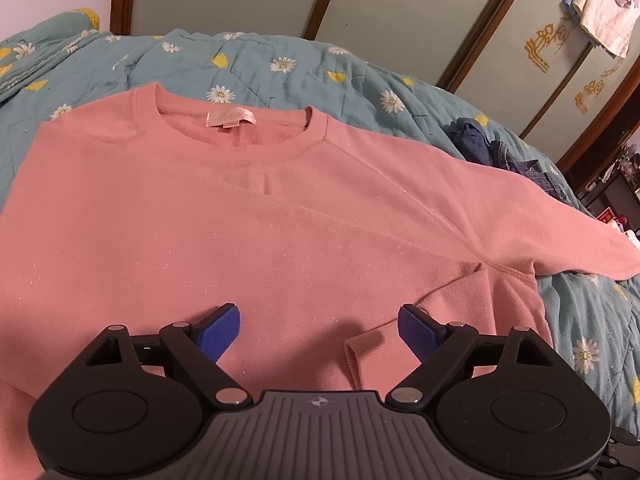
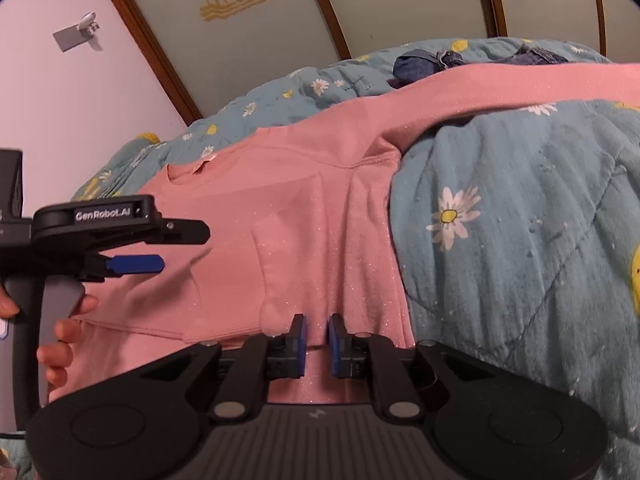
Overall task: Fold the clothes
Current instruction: 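Close the left gripper on the folded sleeve cuff near the hem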
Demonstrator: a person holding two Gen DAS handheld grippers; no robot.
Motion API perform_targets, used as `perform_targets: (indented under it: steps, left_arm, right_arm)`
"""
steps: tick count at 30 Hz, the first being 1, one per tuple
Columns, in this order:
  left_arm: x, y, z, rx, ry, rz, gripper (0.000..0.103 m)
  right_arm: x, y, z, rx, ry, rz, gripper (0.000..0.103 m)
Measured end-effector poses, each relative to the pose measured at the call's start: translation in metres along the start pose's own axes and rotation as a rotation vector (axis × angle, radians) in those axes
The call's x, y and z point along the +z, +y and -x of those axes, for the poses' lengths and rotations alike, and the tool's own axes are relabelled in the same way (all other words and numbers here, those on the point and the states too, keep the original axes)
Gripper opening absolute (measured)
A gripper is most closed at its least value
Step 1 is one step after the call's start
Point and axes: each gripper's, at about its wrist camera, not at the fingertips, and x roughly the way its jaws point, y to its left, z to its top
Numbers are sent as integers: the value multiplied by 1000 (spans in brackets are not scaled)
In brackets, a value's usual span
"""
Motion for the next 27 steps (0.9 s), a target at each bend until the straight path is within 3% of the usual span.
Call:
perform_targets:
  steps: [4, 8, 10, 12, 13, 17, 19, 21, 23, 26, 27]
  left_arm:
    - [-2, -3, -1, -10, 7, -18, 87]
    - [-3, -3, 0, -31, 6, -5, 86]
    - [-4, -5, 0, -37, 1, -15, 52]
    - [-3, -7, -5, -5, 22, -16, 26]
    - [-2, -6, -8, 5, 33, -7, 21]
    - [3, -1, -9, -19, 74, 56, 20]
    - [3, 8, -5, -69, 95, 135, 37]
    - [1, 16, -1, -120, 106, 207, 46]
    - [-4, 21, -1, -172, 107, 270, 46]
    - [-10, 12, -8, -149, 101, 254, 39]
    - [-12, 9, -9, -140, 92, 245, 22]
  right_arm:
    - [1, 2, -7, 6, 19, 16, 12]
    - [3, -2, 2, 42, -33, -1, 6]
    - [5, -5, 6, 52, -50, -21, 6]
    - [6, -7, 6, 60, -46, -33, 6]
    - [6, -7, 5, 63, -43, -35, 6]
    - [7, -10, 5, 73, -38, -47, 6]
    - [7, -11, 4, 76, -36, -52, 6]
    - [7, -11, 4, 76, -35, -51, 6]
    - [7, -10, 4, 76, -35, -50, 6]
    - [8, -11, 4, 79, -36, -53, 6]
    - [7, -11, 4, 77, -36, -54, 6]
